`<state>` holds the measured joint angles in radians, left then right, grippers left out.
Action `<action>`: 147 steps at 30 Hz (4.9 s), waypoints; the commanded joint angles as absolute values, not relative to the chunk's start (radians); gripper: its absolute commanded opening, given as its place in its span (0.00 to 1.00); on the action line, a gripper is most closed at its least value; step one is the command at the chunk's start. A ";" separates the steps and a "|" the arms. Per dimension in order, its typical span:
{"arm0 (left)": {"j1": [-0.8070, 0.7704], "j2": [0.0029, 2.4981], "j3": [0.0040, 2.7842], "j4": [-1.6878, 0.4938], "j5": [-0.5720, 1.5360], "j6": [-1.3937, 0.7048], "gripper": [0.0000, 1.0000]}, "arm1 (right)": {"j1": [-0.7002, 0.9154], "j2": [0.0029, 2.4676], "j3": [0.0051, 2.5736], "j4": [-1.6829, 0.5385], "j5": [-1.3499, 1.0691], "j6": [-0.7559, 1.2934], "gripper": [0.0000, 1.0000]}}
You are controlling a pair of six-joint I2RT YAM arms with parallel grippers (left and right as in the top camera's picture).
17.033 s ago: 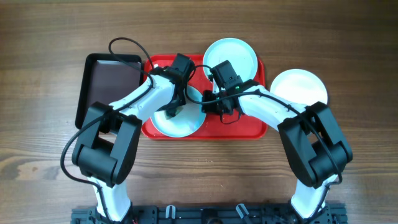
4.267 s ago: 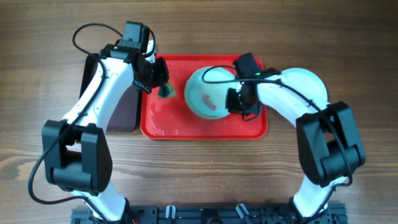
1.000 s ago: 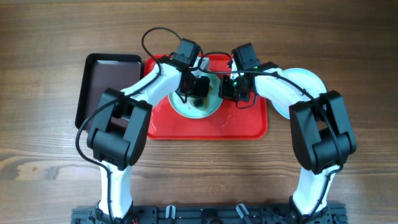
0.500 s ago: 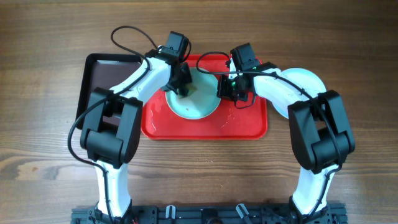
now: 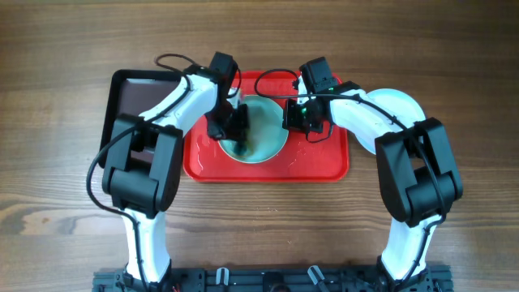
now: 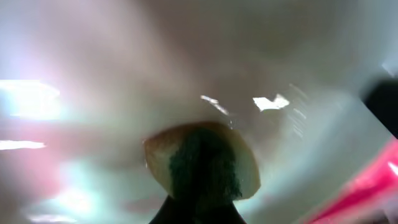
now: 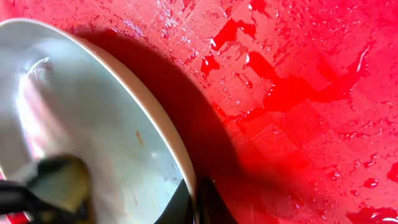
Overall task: Clean dirty plates on tray and stack at the side
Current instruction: 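Scrub the blue plate with the sponge while right gripper holds rim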
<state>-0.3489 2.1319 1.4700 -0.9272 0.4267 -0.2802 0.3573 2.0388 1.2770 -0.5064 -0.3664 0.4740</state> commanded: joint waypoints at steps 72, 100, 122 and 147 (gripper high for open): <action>-0.385 2.209 1.425 -0.958 0.056 -0.546 0.04 | 0.349 2.089 1.249 -0.521 -0.315 0.493 0.04; -0.385 2.209 1.425 -0.599 -0.260 -0.537 0.04 | 0.349 2.089 1.249 -0.521 -0.315 0.489 0.04; -0.503 2.209 1.425 -0.841 0.376 -0.389 0.04 | 0.349 2.089 1.249 -0.513 -0.315 0.489 0.04; -0.387 2.209 1.425 -0.696 -0.228 -0.531 0.04 | 0.349 2.089 1.249 -0.517 -0.316 0.477 0.04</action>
